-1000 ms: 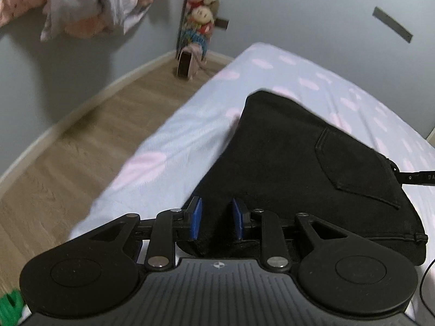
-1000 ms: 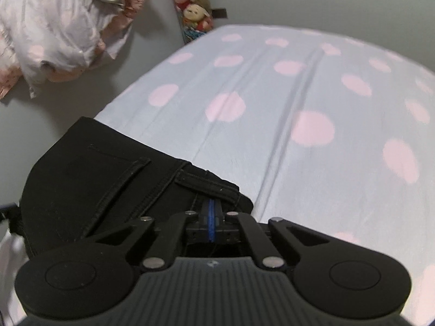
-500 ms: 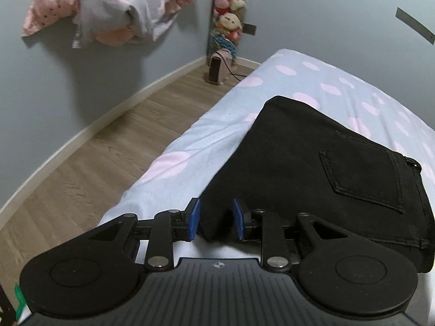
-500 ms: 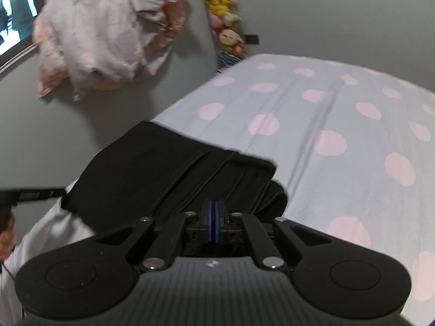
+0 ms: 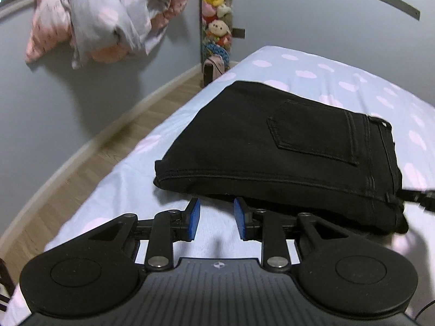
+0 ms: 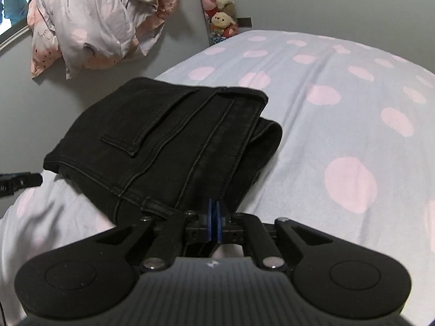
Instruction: Fold clothes
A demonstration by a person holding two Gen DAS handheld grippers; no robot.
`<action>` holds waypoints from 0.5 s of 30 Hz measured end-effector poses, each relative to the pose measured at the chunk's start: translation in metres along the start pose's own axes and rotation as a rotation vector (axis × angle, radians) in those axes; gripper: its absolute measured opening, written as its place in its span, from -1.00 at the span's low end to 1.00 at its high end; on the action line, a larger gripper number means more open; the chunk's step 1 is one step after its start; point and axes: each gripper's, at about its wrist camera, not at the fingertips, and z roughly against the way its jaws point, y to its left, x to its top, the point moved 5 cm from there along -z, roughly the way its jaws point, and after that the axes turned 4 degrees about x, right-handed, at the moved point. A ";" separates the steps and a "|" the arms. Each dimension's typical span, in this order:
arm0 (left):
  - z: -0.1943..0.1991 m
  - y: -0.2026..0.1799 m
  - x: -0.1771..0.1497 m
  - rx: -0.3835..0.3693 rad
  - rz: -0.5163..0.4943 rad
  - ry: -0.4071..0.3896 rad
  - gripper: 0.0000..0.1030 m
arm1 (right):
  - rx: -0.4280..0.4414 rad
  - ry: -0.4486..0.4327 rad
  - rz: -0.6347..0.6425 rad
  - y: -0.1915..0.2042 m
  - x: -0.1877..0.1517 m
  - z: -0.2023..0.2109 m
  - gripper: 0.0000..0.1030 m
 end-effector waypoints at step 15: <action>0.078 -0.054 -0.045 0.104 -0.038 -0.029 0.36 | -0.031 -0.152 0.195 0.052 -0.022 0.104 0.11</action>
